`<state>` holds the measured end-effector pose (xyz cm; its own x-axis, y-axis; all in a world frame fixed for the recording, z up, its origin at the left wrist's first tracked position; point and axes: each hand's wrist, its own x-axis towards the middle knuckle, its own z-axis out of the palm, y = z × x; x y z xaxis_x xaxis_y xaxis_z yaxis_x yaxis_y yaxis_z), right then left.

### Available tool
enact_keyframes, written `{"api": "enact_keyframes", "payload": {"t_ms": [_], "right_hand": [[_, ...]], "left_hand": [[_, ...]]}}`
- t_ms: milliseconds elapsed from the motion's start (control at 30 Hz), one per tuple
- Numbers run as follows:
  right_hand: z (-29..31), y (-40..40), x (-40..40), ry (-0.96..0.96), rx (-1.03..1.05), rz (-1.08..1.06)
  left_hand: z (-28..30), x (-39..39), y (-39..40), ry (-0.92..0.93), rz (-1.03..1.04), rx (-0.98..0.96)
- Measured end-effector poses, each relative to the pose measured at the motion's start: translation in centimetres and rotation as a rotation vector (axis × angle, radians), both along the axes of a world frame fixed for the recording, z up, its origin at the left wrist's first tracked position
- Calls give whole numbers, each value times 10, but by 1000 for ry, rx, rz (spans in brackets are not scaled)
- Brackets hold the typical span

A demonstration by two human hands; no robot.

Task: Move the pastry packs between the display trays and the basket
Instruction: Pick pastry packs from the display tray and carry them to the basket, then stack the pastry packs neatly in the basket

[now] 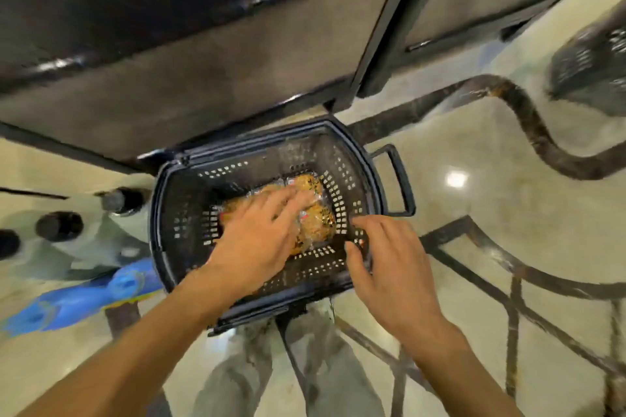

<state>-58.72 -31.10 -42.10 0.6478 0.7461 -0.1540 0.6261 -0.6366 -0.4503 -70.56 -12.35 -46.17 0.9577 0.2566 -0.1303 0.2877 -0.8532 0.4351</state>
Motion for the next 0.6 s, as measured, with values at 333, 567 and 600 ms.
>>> {"api": "enact_keyframes", "payload": {"t_ms": [333, 567, 600], "right_hand": [[308, -112, 100, -434, 331, -161], [381, -228, 218, -421, 426, -166], [385, -239, 233, -416, 422, -175]], "left_hand": [[359, 111, -99, -530, 91, 85], [436, 208, -203, -531, 146, 256], [441, 219, -211, -526, 166, 257]]}}
